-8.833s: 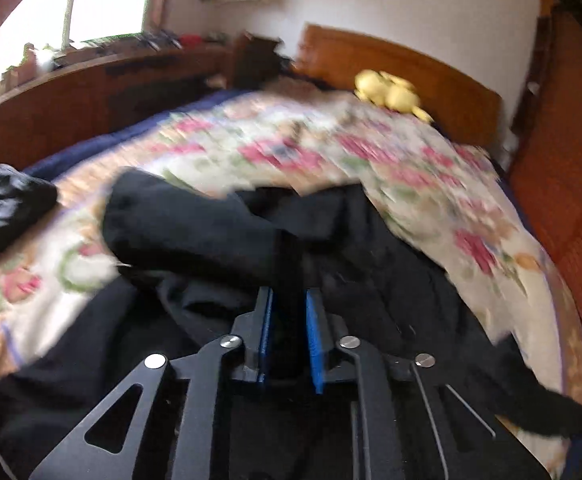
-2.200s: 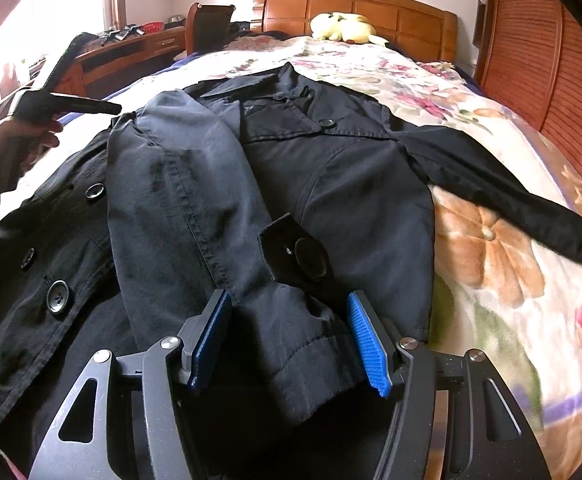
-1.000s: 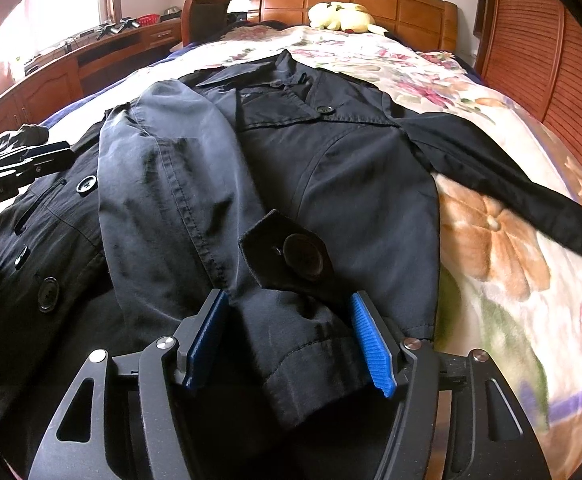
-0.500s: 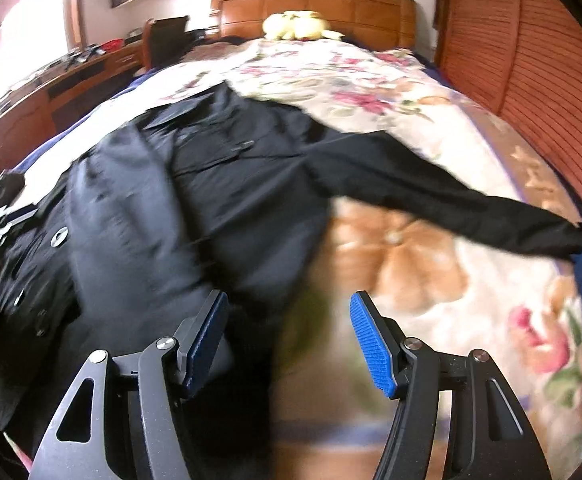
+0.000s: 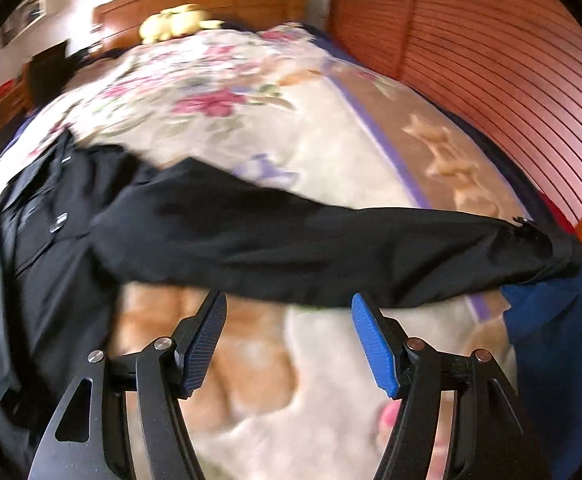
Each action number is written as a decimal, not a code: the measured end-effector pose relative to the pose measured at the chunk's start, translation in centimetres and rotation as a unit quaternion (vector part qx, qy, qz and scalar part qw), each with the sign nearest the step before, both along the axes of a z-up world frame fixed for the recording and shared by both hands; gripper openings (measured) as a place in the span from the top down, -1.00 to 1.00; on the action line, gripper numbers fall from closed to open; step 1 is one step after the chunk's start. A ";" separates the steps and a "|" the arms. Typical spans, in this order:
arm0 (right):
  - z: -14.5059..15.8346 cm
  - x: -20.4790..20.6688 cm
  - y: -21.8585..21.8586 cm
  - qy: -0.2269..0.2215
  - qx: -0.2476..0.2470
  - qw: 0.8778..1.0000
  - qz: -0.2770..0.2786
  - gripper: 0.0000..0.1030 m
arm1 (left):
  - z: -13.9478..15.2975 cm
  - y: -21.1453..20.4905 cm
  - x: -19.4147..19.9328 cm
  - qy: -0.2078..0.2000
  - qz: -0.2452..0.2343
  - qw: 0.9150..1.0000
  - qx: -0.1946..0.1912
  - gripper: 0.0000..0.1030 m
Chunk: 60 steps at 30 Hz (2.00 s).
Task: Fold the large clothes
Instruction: 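Reach the right tool to the other sleeve cuff and grasp it, then lift the sleeve with the right tool and lay it across the coat body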
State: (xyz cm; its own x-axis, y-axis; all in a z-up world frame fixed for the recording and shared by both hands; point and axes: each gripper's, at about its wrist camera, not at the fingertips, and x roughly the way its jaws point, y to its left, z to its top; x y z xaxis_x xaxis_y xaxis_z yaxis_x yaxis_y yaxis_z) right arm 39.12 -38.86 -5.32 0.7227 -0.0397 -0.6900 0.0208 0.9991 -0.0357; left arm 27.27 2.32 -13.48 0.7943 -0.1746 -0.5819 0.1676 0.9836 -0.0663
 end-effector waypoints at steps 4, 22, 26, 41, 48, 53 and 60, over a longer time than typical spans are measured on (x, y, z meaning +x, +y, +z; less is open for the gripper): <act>-0.3 1.9 -1.5 0.008 0.030 0.999 -0.041 -0.34 | -0.1 0.0 0.1 0.001 -0.001 1.000 0.000 0.09; -4.3 5.9 -3.5 0.040 0.079 0.987 -0.136 -0.63 | -0.3 -0.3 0.1 0.003 -0.003 1.000 0.004 0.09; -4.6 6.6 -4.3 0.023 0.096 0.985 -0.142 -0.63 | -0.4 -0.2 0.1 0.004 -0.003 1.000 0.004 0.09; -0.5 7.2 -0.1 -0.040 0.021 0.997 -0.057 0.92 | -0.4 -0.4 0.1 0.004 -0.004 1.000 0.007 0.09; 5.4 1.9 9.0 -0.112 -0.019 0.991 0.074 0.92 | -0.3 -0.4 0.1 0.005 -0.004 1.000 0.008 0.09; 8.1 -2.9 15.3 -0.143 -0.014 0.976 0.166 0.92 | -0.2 -0.4 0.1 0.005 -0.005 1.000 0.008 0.09; 6.4 -7.4 21.0 -0.110 -0.007 0.963 0.245 0.91 | -0.2 -0.5 0.1 0.006 -0.007 1.000 0.007 0.09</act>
State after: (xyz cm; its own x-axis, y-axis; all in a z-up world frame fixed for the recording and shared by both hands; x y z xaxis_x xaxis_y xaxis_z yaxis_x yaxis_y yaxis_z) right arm 31.76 -17.90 1.13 0.7859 0.3354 -0.5195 -0.4442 0.8906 -0.0971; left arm 27.36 1.87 -13.64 0.7845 -0.1778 -0.5941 0.1804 0.9820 -0.0557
